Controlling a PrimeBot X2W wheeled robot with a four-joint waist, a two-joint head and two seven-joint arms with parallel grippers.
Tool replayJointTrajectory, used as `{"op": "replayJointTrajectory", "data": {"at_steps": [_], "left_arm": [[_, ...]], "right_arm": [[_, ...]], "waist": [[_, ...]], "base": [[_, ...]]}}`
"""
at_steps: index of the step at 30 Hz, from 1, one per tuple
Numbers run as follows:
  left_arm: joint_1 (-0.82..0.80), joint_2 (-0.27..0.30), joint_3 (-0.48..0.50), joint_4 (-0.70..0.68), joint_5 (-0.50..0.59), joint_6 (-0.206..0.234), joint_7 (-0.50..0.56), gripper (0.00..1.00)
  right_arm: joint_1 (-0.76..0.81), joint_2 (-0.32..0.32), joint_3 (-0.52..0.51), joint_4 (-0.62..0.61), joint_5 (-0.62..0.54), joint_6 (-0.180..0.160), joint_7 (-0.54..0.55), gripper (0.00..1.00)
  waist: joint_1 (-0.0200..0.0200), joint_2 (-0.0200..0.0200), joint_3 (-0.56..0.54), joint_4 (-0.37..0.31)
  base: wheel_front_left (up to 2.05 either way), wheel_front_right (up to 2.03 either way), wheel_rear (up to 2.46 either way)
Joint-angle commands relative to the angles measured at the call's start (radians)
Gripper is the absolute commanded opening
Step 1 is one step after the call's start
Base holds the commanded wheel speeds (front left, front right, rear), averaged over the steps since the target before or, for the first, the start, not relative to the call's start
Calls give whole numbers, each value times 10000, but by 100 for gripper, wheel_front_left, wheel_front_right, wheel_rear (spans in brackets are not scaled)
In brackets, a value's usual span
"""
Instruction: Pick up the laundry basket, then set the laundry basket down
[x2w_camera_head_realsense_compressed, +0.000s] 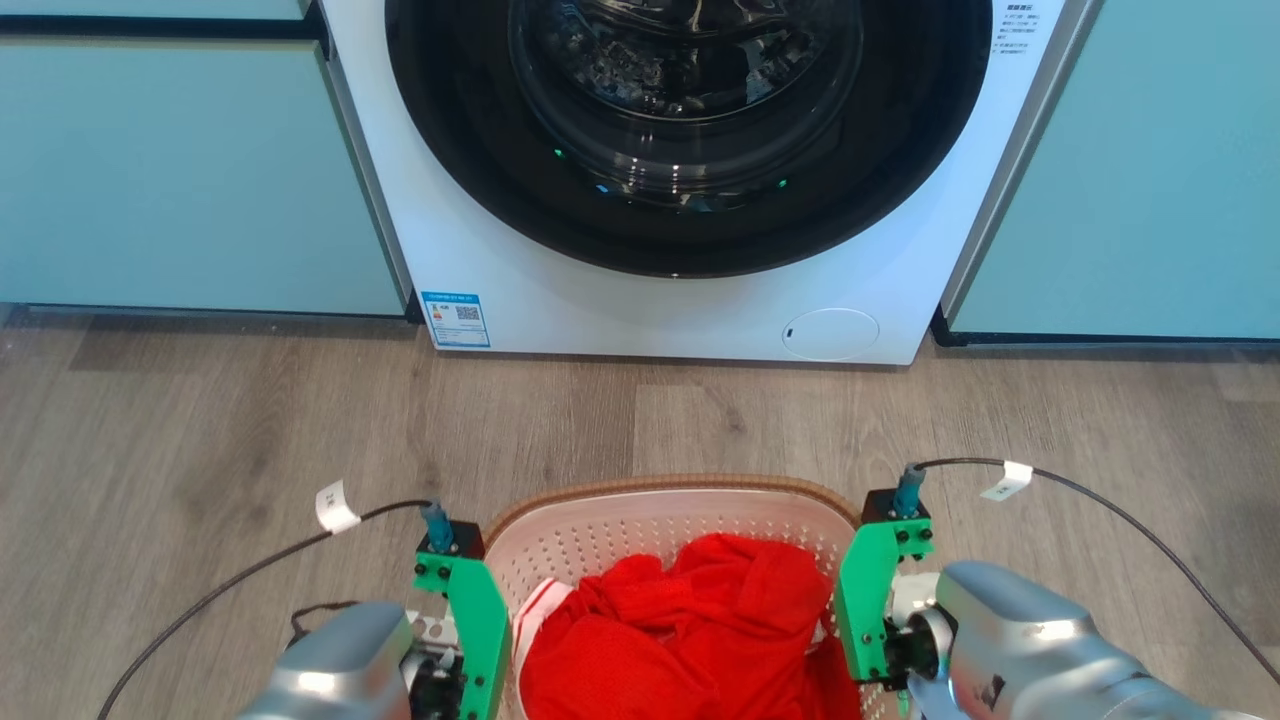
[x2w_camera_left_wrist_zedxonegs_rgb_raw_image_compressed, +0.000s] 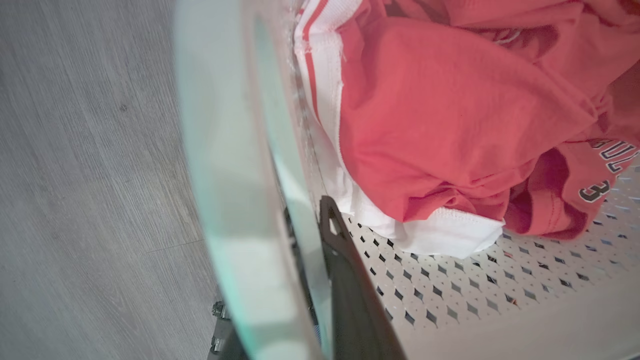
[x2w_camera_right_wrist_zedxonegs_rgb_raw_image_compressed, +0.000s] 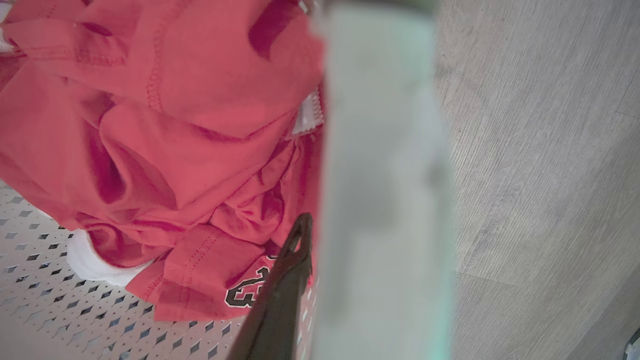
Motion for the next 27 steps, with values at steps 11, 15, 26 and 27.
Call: {"op": "replayJointTrajectory", "data": {"at_steps": [11,15,26,27], "left_arm": [[-486,171,27,-37,232,8,-81,0],[-471,169,26,-51,235,8,-81,0],[-452,189,26,-43,246,8,-108,0],[-453,193,26,-45,255,8,-117,0]], "right_arm": [[-502,122,167,-188,108,159,-123,0],[-496,122,196,-191,136,159,-122,0],[-490,122,264,-226,187,159,-200,0],[-494,122,271,-226,180,159,-230,0]], "waist": [[0,0,13,12],[0,0,12,7],[0,0,139,-68],[0,0,174,-76]], "base": [[0,0,0],[0,0,0],[0,0,0],[0,0,0]]}}
